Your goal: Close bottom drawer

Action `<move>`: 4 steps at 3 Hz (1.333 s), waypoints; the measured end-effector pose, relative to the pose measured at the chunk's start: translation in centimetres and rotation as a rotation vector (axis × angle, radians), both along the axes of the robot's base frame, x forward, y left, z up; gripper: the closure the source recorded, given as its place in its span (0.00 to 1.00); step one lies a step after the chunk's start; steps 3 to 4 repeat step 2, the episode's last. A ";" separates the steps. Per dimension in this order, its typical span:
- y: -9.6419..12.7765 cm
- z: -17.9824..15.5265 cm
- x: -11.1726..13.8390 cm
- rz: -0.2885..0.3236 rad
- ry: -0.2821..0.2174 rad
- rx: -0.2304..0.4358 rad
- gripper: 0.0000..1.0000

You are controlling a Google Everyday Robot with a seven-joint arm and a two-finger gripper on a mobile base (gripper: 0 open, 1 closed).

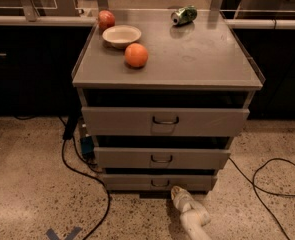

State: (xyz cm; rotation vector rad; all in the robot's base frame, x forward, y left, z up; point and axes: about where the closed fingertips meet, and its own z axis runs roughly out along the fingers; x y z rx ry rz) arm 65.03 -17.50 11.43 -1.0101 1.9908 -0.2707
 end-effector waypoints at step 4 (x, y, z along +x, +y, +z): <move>-3.1 1.1 -4.9 -0.080 0.118 -0.013 0.74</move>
Offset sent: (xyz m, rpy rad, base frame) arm -0.0265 -0.0173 0.0120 -0.0017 0.0753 -0.0552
